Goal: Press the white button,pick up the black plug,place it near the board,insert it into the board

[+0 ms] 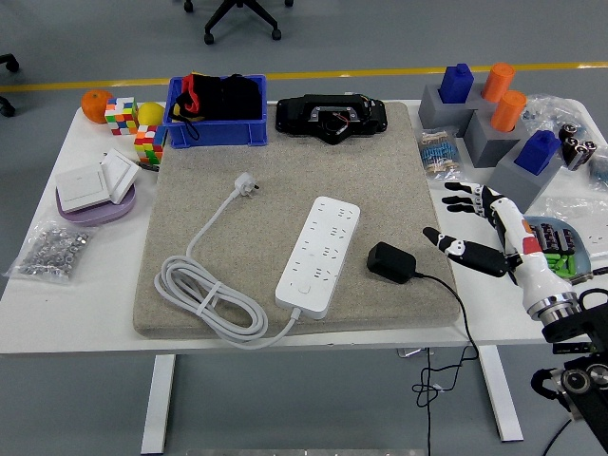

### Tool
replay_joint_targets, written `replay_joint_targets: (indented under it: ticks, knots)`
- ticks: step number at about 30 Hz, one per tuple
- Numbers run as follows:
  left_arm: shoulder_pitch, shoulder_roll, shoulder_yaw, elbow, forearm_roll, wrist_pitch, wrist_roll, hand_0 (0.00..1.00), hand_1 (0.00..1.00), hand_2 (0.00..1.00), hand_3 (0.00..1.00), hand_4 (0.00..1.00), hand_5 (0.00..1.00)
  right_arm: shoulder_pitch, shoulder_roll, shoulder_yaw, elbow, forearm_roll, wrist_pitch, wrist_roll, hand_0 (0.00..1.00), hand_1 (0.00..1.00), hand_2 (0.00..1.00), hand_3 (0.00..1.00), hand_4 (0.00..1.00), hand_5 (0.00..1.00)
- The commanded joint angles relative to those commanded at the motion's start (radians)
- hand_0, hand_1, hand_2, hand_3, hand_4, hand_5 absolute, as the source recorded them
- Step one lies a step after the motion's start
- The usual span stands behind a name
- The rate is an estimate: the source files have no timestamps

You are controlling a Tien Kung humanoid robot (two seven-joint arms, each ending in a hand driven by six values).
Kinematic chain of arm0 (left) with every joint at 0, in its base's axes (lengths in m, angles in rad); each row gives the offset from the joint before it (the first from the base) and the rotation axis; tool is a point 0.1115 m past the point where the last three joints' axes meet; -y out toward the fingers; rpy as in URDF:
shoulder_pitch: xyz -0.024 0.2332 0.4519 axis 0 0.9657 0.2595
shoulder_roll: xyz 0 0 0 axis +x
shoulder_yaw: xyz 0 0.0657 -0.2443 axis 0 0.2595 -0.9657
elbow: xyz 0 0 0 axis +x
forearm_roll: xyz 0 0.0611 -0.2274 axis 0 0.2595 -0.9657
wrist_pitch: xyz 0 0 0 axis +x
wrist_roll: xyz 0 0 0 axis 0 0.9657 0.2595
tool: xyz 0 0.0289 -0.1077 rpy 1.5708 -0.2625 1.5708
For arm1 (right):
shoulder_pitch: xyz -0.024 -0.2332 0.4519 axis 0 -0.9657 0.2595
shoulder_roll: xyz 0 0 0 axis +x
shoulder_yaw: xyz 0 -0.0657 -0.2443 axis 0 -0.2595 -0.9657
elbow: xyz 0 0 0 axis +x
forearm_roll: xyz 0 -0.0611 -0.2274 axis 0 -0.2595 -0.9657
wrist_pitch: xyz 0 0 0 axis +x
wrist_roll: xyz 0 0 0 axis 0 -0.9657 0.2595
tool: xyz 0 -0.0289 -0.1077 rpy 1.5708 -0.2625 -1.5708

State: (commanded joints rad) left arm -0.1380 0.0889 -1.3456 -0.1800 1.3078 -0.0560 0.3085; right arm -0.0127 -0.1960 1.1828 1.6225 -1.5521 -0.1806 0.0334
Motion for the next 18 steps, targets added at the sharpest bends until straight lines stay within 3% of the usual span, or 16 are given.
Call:
replay_joint_targets:
  ticks: [10, 17, 18]
  knots:
    - [0.001, -0.002, -0.005, 0.000, 0.001, 0.001, 0.001, 0.707, 0.666, 0.585, 0.680, 0.665, 0.273, 0.040, -0.018, -0.131, -0.011, -0.010, 0.003, -0.003, 0.440, 0.371, 0.343, 0.737, 0.906, 0.320]
    - [0.000, -0.003, -0.004, 0.000, 0.000, 0.001, 0.001, 0.707, 0.666, 0.585, 0.681, 0.665, 0.273, 0.096, -0.027, -0.217, -0.017, -0.132, 0.006, -0.034, 0.419, 0.341, 0.326, 0.738, 0.895, 0.314]
    - [0.000, -0.003, -0.004, 0.000, 0.000, 0.001, 0.001, 0.708, 0.666, 0.585, 0.680, 0.664, 0.271, 0.104, -0.028, -0.225, -0.017, -0.153, 0.006, -0.040, 0.328, 0.256, 0.272, 0.734, 0.872, 0.308]
